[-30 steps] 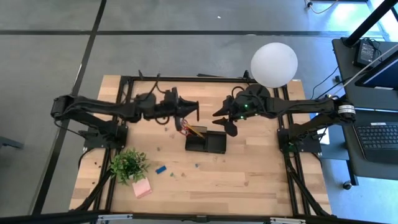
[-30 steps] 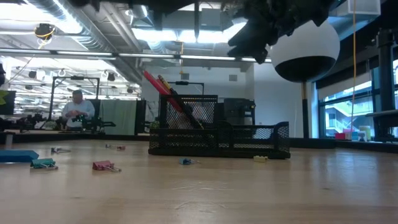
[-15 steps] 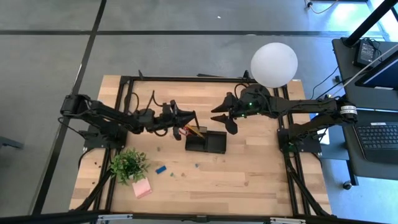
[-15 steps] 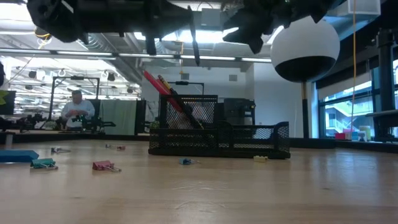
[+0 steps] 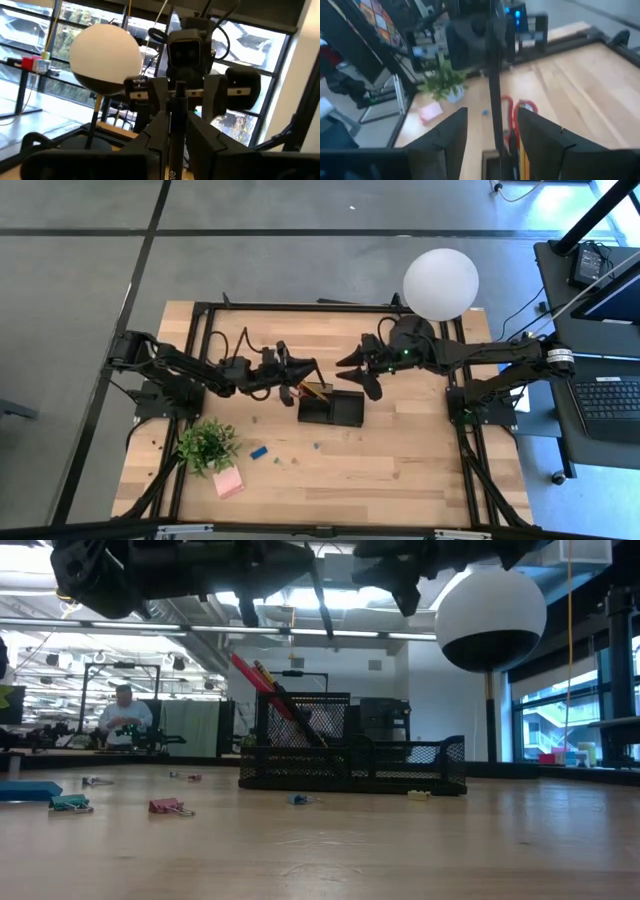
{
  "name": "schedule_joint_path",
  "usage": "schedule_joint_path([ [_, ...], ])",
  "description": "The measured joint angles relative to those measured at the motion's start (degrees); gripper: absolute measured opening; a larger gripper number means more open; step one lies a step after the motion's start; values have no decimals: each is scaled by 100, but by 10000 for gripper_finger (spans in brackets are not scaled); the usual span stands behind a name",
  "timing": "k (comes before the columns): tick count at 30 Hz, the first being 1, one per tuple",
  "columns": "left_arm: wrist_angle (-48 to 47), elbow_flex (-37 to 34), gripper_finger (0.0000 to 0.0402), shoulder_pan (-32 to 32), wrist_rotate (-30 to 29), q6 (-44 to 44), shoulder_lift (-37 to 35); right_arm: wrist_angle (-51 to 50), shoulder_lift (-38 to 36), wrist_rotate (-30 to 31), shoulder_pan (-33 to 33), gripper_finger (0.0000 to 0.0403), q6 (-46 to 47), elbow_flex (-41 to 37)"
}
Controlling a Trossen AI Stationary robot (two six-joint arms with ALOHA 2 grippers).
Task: Pick and place office supplies into organizer
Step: Put the black pen into the black desk organizer
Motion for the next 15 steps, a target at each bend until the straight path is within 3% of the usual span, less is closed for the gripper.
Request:
schedule_joint_path([
  [15, -30, 133, 49, 0, 192, 243, 4, 878, 633, 15, 254, 178, -314, 4],
])
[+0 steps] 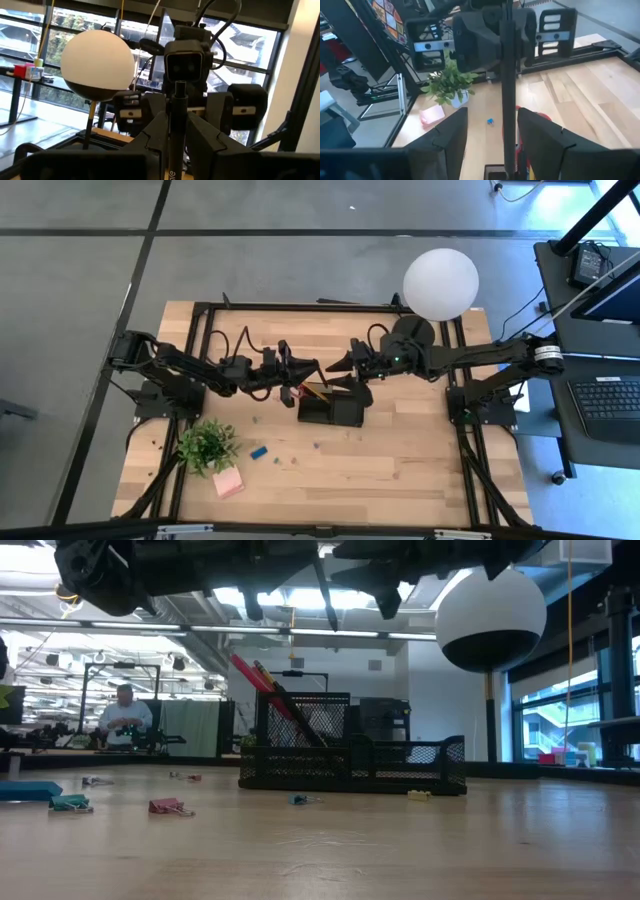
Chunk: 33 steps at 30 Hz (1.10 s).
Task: Pick and place office supplies into organizer
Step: Put the black pen into the black desk organizer
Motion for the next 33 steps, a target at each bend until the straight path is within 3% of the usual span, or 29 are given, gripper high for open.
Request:
schedule_joint_path([
  [33, 322, 2, 49, 153, 236, 62, -4, 744, 252, 339, -2, 177, 22, 0],
])
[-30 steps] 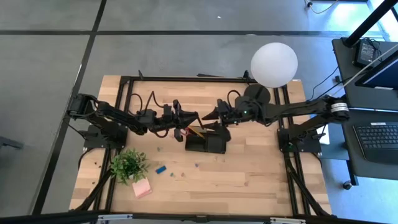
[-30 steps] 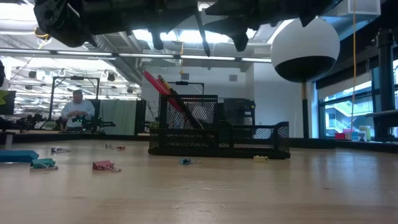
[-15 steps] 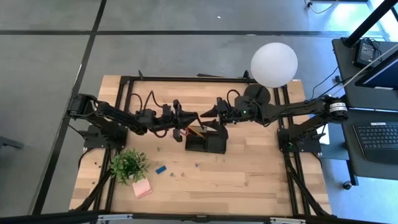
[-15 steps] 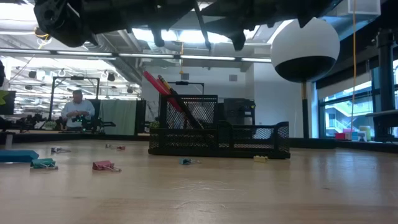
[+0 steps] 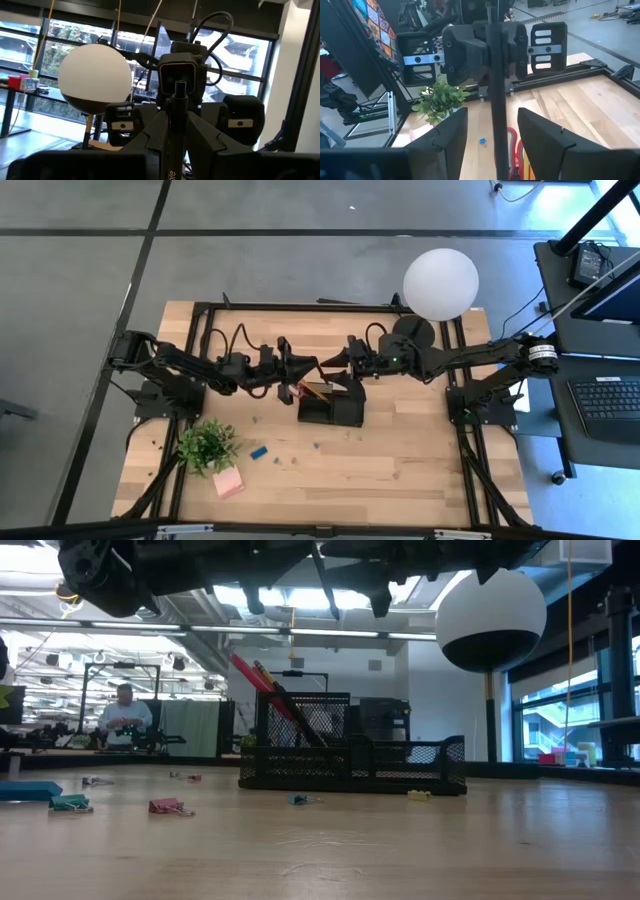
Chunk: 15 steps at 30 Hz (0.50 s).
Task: Pick and place office supplies into organizer
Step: Put the black pen into the black desk organizer
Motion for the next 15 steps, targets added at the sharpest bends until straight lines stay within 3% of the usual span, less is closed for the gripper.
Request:
schedule_joint_path([
  [15, 20, 0, 49, 3, 52, -2, 0, -36, 411, 15, -26, 169, -127, 470],
])
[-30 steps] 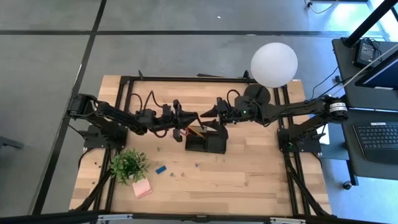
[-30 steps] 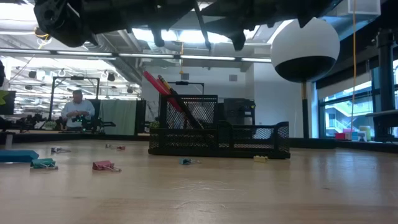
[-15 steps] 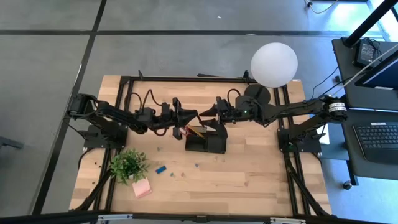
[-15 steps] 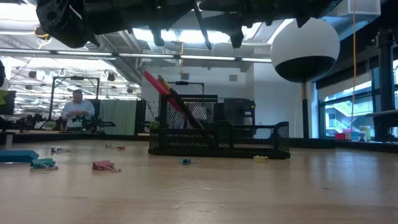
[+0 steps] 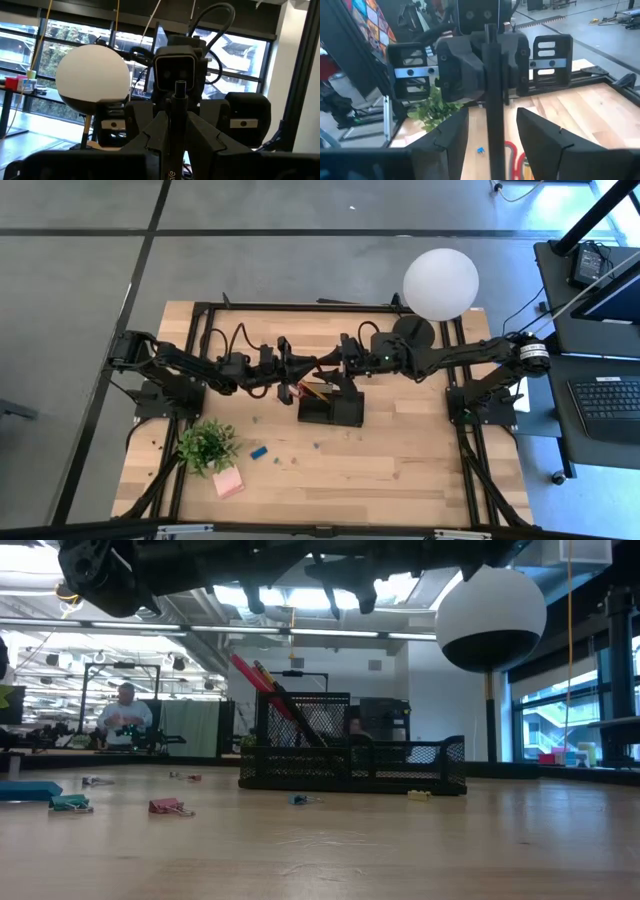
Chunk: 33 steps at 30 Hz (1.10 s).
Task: Pick and place office supplies into organizer
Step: Put the black pen into the black desk organizer
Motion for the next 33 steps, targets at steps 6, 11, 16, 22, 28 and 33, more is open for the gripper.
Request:
schedule_joint_path([
  [6, 3, 0, 49, 2, -4, 2, 0, -282, -2, -20, -30, 121, -46, 54],
  [11, 0, 0, 49, 2, -5, 2, 0, -297, -4, -37, -26, 78, -45, 54],
  [16, -3, 0, 49, 2, -15, -24, 0, -293, -4, -42, -26, 44, -86, 54],
  [22, -3, 0, 49, 2, -11, -21, 0, -294, -4, -63, -26, 51, -47, 54],
  [28, -3, 0, 64, 2, -11, 2, 0, -297, -4, -70, -26, 45, -43, 54],
  [33, -3, 0, 101, -3, -7, 17, 0, -306, -4, -66, -28, 45, -29, 54],
])
